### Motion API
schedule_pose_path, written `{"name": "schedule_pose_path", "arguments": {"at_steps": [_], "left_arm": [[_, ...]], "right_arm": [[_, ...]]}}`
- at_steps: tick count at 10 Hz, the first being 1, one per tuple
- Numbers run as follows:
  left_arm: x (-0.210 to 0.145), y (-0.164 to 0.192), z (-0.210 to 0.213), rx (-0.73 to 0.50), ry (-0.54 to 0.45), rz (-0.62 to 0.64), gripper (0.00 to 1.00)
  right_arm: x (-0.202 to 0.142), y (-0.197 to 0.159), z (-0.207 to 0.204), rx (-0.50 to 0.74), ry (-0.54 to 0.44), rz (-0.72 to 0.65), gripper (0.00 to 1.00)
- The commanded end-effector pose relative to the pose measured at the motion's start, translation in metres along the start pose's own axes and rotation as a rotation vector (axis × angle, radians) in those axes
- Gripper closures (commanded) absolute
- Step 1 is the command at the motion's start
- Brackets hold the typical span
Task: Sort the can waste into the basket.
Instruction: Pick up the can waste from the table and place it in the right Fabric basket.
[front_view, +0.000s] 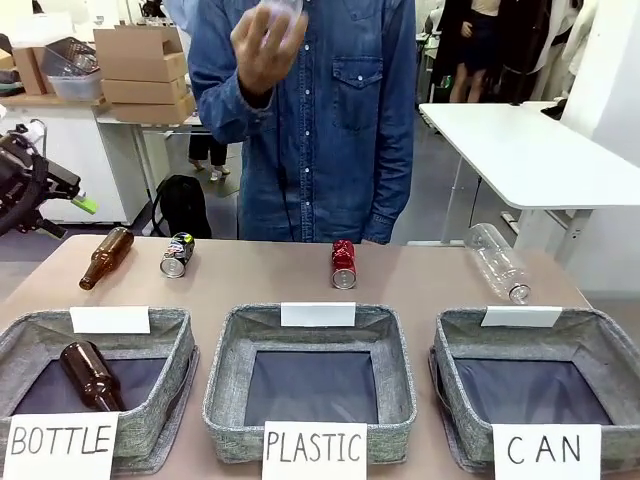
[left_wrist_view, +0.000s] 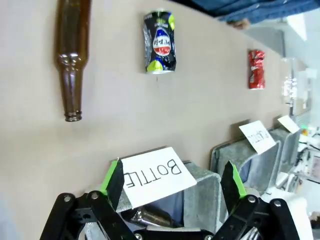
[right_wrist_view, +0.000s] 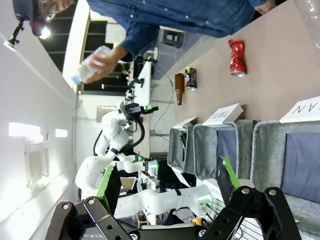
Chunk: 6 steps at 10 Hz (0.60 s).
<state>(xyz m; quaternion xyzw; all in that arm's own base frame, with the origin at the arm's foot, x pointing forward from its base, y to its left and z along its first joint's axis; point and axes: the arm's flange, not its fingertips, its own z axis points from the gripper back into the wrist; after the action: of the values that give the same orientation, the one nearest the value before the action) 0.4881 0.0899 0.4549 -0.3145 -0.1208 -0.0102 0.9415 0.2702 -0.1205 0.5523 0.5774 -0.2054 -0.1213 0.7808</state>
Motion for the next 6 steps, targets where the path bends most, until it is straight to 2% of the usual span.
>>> {"name": "schedule_pose_path", "arguments": {"at_steps": [1, 4, 6], "left_arm": [[0.001, 0.000, 0.003, 0.000, -0.004, 0.000, 0.00], [0.022, -0.016, -0.028, 0.131, -0.039, 0.020, 0.00], [0.048, -0.028, -0.064, 0.180, 0.052, 0.008, 0.00]], "right_arm": [[0.003, 0.001, -0.001, 0.027, -0.009, 0.027, 0.00], [0.003, 0.001, -0.001, 0.027, -0.009, 0.027, 0.00], [0.003, 0.001, -0.001, 0.027, -0.009, 0.027, 0.00]]}}
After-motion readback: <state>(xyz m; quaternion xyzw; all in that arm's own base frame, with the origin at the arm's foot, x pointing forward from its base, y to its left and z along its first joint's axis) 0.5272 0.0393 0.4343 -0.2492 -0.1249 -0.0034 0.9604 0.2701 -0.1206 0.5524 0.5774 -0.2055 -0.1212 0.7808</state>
